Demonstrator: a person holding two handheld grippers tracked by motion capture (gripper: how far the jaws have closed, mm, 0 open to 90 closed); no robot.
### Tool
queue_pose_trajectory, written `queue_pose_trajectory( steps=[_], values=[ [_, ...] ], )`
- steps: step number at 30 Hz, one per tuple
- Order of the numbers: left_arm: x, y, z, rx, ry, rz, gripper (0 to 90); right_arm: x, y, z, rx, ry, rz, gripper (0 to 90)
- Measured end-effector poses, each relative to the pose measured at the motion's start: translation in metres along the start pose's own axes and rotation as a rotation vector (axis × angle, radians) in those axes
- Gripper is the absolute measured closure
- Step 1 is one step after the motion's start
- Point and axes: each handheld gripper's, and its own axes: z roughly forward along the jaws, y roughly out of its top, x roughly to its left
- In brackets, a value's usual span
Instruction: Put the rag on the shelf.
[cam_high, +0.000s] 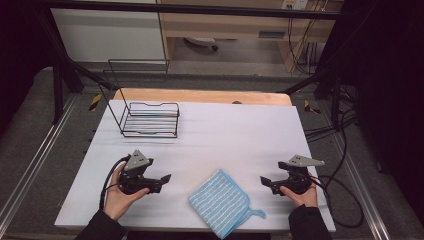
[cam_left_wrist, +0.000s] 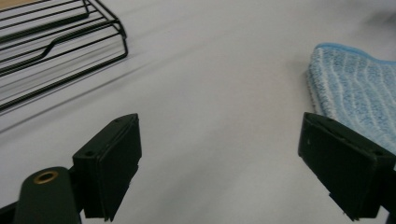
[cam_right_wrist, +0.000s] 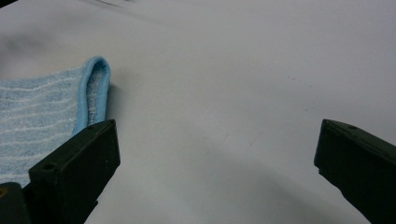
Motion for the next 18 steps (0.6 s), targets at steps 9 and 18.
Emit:
queue_pose_trajectory(
  steps=[9, 18],
  values=[
    [-0.039, 0.015, 0.022, 0.032, -0.045, 0.033, 20.2, 0.001, 0.000, 0.001, 0.004, -0.001, -0.003, 0.9],
    [-0.069, 0.007, 0.044, 0.112, -0.118, 0.025, 32.6, 0.001, 0.000, 0.002, 0.008, 0.000, -0.004, 0.9]
  ],
)
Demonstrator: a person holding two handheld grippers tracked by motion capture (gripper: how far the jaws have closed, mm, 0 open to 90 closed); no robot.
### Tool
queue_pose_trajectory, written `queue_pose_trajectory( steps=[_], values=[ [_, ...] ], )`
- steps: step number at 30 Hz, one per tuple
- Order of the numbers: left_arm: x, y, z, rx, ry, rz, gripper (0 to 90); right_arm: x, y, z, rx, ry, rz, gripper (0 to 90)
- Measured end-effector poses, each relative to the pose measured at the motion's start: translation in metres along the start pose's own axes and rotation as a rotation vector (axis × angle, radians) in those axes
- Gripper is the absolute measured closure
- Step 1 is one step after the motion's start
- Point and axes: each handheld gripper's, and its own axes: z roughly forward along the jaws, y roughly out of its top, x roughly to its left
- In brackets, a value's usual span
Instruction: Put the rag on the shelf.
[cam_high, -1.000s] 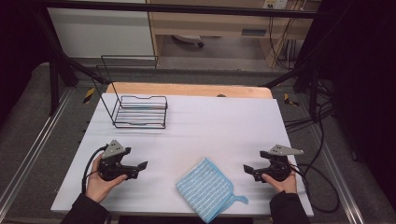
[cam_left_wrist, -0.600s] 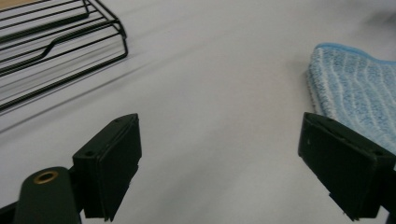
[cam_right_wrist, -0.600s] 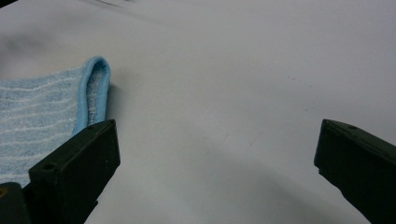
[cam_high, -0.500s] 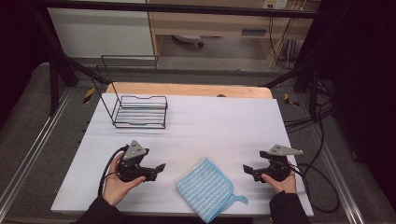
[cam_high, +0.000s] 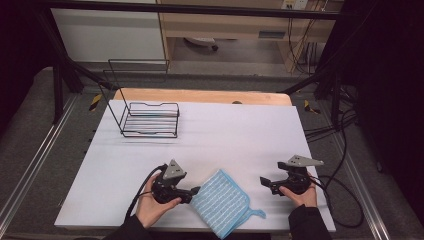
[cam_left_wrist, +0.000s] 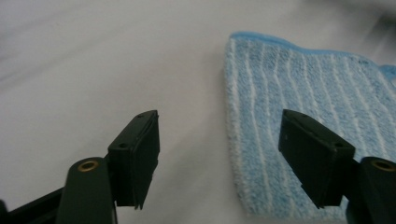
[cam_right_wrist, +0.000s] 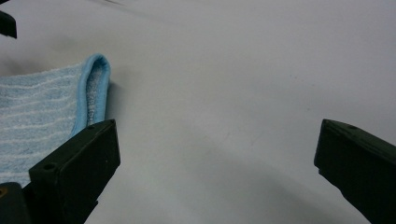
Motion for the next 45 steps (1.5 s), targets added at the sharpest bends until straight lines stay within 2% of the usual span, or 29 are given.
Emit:
queue_pose_trajectory(
  steps=[1, 4, 7, 13, 16, 19, 21, 23, 29, 35, 40, 45],
  values=[
    [-0.001, -0.002, 0.001, 0.010, -0.003, -0.003, 38.0, 0.000, 0.000, 0.000, -0.001, 0.001, 0.001, 0.9],
    [-0.004, -0.009, 0.001, 0.039, -0.001, -0.012, 43.0, 0.000, 0.000, 0.000, -0.003, 0.000, -0.003, 0.9],
    [-0.004, -0.016, 0.001, 0.065, -0.023, -0.030, 48.7, 0.000, 0.000, -0.001, -0.005, -0.001, 0.000, 0.9],
    [-0.011, -0.021, 0.008, 0.100, -0.027, -0.023, 55.1, 0.000, 0.000, -0.001, -0.004, -0.001, -0.003, 0.9],
    [-0.012, -0.022, 0.009, 0.101, -0.025, -0.028, 55.5, 0.000, 0.000, -0.001, -0.004, -0.001, -0.003, 0.9],
    [-0.011, -0.023, 0.010, 0.109, -0.039, -0.051, 57.7, 0.000, 0.000, 0.000, -0.004, 0.000, -0.002, 0.9],
    [-0.011, -0.024, 0.011, 0.108, -0.055, -0.076, 61.3, 0.001, 0.000, 0.000, -0.004, 0.000, 0.000, 0.9],
    [-0.012, -0.024, 0.011, 0.108, -0.056, -0.079, 66.3, 0.001, 0.000, 0.000, -0.002, 0.001, 0.002, 0.9],
    [-0.016, -0.024, 0.012, 0.114, -0.058, -0.095, 72.9, 0.001, 0.000, 0.000, -0.001, 0.001, -0.001, 0.9],
    [-0.019, -0.021, 0.011, 0.121, -0.050, -0.079, 81.2, 0.001, 0.001, 0.000, -0.004, -0.001, -0.002, 0.9],
    [-0.014, -0.016, 0.008, 0.134, -0.076, -0.080, 83.3, 0.001, 0.001, 0.000, -0.005, -0.002, -0.001, 0.9],
    [-0.010, -0.010, 0.002, 0.130, -0.071, -0.061, 83.6, 0.001, 0.001, 0.000, -0.005, -0.002, 0.000, 0.9]
  ],
)
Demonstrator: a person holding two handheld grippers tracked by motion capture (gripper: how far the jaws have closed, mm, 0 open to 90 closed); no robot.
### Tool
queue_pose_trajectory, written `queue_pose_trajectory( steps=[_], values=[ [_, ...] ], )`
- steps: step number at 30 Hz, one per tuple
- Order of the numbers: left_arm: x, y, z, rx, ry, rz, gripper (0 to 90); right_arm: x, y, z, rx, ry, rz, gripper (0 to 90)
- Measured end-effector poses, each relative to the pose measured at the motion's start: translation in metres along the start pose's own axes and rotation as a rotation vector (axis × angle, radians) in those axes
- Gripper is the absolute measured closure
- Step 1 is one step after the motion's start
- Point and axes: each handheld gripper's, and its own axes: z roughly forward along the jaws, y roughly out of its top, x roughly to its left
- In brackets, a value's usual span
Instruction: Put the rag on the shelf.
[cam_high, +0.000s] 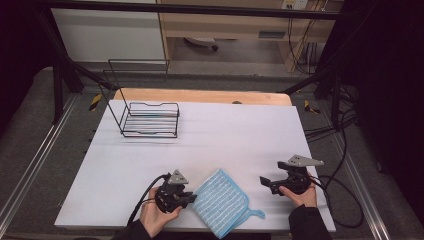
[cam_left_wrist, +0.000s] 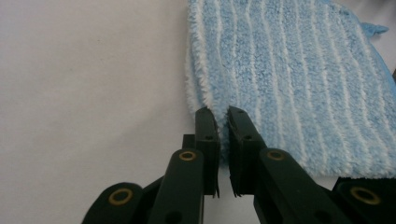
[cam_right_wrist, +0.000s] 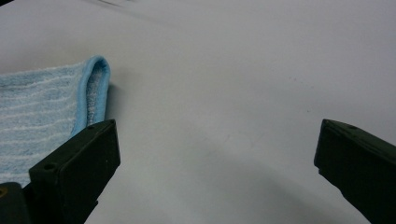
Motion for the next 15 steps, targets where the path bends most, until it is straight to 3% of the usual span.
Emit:
queue_pose_trajectory(
  steps=[15],
  values=[
    [0.025, 0.008, -0.001, 0.003, 0.073, 0.028, 83.6, 0.000, 0.000, 0.001, -0.001, -0.008, 0.004, 1.1]
  ],
)
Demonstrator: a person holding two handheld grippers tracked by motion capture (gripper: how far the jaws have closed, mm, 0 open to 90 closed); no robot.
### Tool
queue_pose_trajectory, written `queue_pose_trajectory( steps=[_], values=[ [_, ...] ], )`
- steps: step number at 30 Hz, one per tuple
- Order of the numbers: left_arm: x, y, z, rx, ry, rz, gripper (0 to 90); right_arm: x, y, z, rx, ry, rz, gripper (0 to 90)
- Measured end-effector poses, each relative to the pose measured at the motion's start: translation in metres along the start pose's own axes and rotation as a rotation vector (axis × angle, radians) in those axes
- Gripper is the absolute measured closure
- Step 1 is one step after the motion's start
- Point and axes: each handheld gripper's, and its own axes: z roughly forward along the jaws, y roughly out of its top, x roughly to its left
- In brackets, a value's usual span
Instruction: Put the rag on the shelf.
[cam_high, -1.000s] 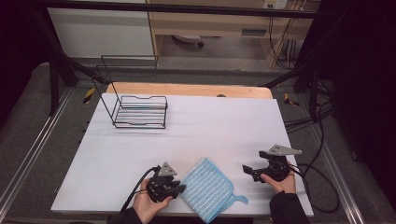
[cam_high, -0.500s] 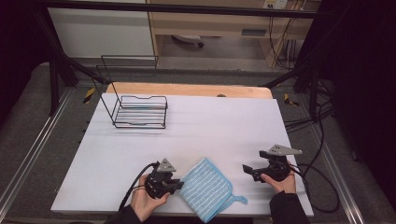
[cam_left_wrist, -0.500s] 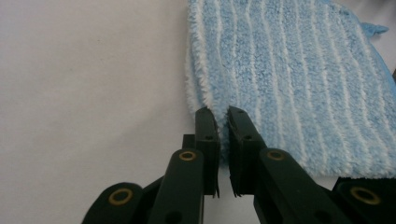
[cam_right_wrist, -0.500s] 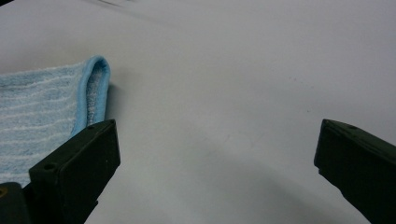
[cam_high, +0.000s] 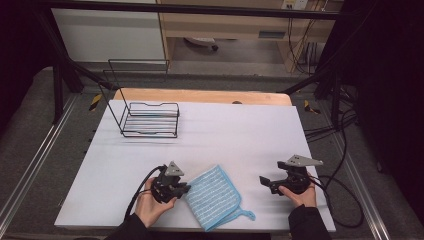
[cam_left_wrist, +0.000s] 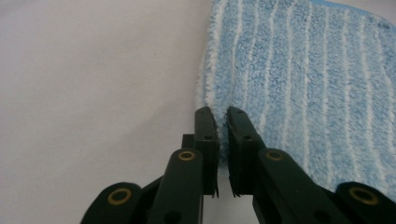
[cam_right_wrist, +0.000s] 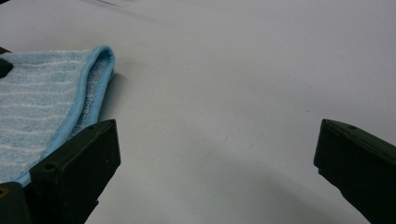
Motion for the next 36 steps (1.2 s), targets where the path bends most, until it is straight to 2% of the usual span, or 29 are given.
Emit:
queue_pose_trajectory(
  steps=[6, 16, 26, 36],
  values=[
    [0.008, 0.004, 0.000, 0.001, 0.034, 0.026, 83.6, 0.000, 0.000, 0.000, 0.002, -0.002, -0.003, 1.2],
    [0.025, 0.012, -0.002, -0.017, 0.083, 0.044, 83.5, 0.000, 0.000, 0.001, 0.002, -0.008, -0.005, 1.2],
    [0.045, 0.023, 0.004, -0.009, 0.100, 0.073, 83.2, 0.000, -0.001, 0.001, 0.005, -0.009, -0.005, 1.2],
    [0.061, 0.034, 0.017, -0.010, 0.136, 0.060, 82.5, 0.001, -0.001, 0.002, 0.006, -0.007, -0.004, 1.3]
  ],
)
